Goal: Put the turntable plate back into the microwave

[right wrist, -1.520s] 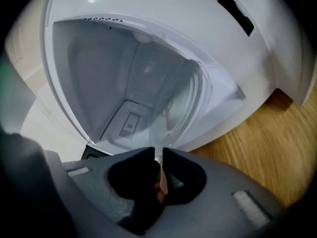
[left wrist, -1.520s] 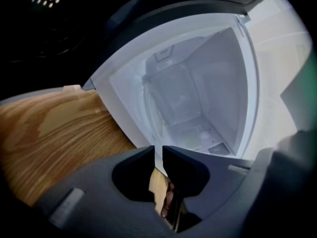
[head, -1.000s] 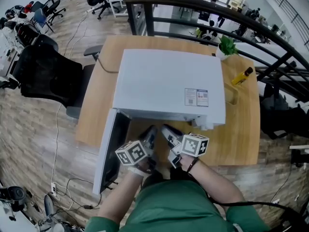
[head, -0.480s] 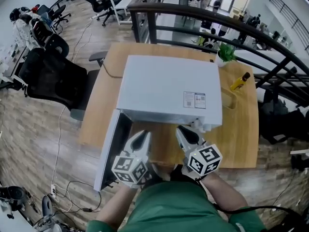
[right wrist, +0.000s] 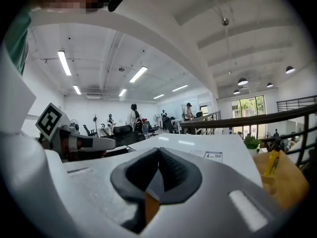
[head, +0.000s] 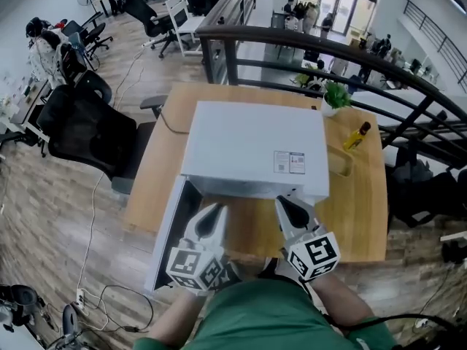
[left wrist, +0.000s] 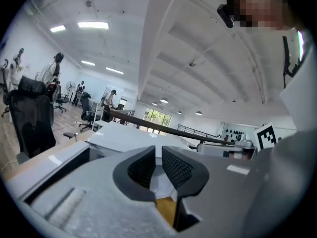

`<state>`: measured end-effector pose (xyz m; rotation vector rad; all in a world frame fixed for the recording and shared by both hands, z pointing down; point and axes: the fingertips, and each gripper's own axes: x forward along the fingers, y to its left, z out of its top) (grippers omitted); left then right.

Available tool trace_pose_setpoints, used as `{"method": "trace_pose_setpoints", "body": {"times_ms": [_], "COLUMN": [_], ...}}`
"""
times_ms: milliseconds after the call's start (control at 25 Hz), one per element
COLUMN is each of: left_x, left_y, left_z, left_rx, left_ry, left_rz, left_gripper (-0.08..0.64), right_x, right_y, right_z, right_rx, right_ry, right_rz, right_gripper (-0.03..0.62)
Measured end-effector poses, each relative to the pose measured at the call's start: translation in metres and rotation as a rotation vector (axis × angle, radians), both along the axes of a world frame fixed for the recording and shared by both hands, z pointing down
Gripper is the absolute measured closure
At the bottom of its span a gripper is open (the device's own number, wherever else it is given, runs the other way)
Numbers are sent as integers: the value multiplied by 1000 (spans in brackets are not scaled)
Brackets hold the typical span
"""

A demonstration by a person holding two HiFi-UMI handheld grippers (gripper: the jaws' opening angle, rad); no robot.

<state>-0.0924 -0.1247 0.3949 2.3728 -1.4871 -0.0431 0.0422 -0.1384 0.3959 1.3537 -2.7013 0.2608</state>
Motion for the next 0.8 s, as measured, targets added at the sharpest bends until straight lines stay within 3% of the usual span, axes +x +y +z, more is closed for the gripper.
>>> {"method": "trace_pose_setpoints", "body": {"times_ms": [280,520,800], "left_x": [-1,6,10], "left_y": [3,8,12], "left_z": [-40,-47,-56], "left_rx": [144,150,186], "left_ry": [-126,-82,-108], "left_rz": [-2,13,39], "left_gripper": [511,512,514], "right_x": [16,27,31], "right_y": [8,20,22], "right_z": [-42,-67,-84], "right_rx": [140,227,273], "right_ry": [12,55,70], "right_rz": [25,50,73], "right_gripper": [589,589,589]}}
